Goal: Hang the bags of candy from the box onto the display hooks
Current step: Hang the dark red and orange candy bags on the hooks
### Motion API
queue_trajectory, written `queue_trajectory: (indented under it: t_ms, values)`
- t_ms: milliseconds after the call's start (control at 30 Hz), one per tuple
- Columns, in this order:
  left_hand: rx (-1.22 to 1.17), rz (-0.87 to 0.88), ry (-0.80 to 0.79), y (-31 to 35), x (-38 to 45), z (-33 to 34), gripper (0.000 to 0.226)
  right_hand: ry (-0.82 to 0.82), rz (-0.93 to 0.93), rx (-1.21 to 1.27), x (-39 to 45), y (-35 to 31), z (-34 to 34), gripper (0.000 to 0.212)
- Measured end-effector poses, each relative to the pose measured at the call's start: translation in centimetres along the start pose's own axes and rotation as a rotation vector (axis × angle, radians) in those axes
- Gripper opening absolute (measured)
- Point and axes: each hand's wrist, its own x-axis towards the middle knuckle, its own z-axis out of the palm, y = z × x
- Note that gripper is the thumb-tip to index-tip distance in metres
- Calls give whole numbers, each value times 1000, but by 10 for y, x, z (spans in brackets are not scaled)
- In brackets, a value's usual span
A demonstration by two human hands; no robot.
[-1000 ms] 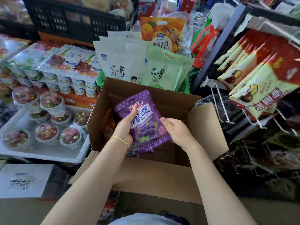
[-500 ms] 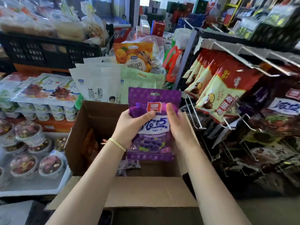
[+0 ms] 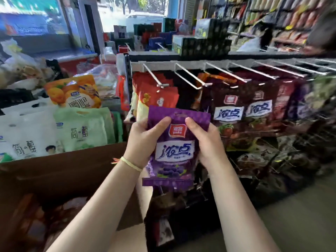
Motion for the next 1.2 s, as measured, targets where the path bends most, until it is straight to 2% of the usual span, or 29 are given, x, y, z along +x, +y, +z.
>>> queue_trajectory:
  t_ms: [167, 233, 500, 833, 1033, 1200]
  values:
    - [73, 2, -89, -20, 29, 86, 9, 121, -44, -1, 34, -24, -74, 13]
    - [61, -8, -68, -30, 44, 116, 11, 140, -58, 7, 50, -33, -98, 2]
    - [-33, -79, 48, -57, 101, 203, 20, 209, -87, -1, 121, -57, -159, 16]
    - [32, -34, 192, -74, 133, 221, 21, 153, -90, -99, 171, -44, -174, 21]
    - [121, -9, 268, -83, 134, 219, 14, 126, -103, -127, 176, -34, -179, 12]
    - [328, 45, 343, -79, 136, 215, 15, 194, -273, -297, 176, -26, -178, 10]
